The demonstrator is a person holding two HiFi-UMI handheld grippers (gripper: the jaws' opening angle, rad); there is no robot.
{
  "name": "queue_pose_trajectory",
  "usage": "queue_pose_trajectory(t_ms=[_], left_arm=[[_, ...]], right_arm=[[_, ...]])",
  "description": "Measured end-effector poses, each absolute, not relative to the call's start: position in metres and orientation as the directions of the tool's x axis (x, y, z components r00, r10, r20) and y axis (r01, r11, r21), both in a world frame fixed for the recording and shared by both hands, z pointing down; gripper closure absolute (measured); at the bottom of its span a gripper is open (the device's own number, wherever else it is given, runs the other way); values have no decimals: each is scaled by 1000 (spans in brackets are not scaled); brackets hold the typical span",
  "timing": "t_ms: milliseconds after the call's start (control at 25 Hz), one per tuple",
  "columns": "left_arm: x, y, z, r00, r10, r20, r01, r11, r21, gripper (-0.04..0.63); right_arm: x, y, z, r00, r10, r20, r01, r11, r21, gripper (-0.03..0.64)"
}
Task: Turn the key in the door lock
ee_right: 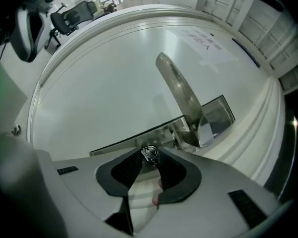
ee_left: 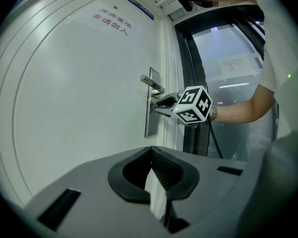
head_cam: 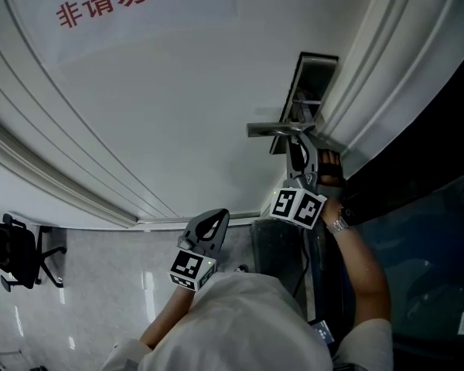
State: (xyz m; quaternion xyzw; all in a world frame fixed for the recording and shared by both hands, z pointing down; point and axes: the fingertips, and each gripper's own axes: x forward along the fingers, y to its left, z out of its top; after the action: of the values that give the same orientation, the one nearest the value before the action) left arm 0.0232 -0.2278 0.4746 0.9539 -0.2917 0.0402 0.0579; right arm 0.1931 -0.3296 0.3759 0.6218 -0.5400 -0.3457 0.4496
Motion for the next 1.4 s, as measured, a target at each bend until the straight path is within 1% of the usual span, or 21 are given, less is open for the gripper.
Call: queue_pose_trajectory(t_ms=[240,400,560,640,720,760,960,1120,1240,1320,1400], left_arm=[[31,-227,473,842,-529,104,-538,-839,87,589],[35,-226,476,848,-518,115,-528,-845,85,589],[36,-228,477,845,-522,114,-532,-843,82,589],[36,-227,478,846,-520,116,-530,-844,82,589],[36,-227,477,846,-519,117,-530,-844,82,589],[36,-227,478,846,-519,119,-529,-844,83,589],[36,-228,475,842,-526,119,-536,-841,77,589],[36,-228,478,840,-528,126,-539,-839,78,589],[40,-227,475,845,-522,117,-531,-844,77,589],[41,-227,474,845,-523,113,-532,-844,74,589],[40,-227,474,843,-525,113,-535,-842,73,589]], right_arm=[[196,-331,372,192,-978,75,-584,-53,810,523],[197,-330,370,189,-978,86,-682,-68,729,523],[198,-331,366,152,-980,124,-825,-57,562,526],[200,-331,367,145,-982,121,-849,-61,525,537],[201,-331,369,153,-982,113,-848,-72,526,559],[202,-331,370,154,-982,112,-854,-75,515,606],[204,-332,369,145,-983,117,-913,-87,399,606],[208,-332,370,116,-984,137,-977,-88,195,606],[211,-333,372,79,-987,140,-996,-85,-40,606],[212,-334,373,41,-989,140,-972,-72,-224,606],[213,-334,375,8,-992,128,-919,-57,-390,604]])
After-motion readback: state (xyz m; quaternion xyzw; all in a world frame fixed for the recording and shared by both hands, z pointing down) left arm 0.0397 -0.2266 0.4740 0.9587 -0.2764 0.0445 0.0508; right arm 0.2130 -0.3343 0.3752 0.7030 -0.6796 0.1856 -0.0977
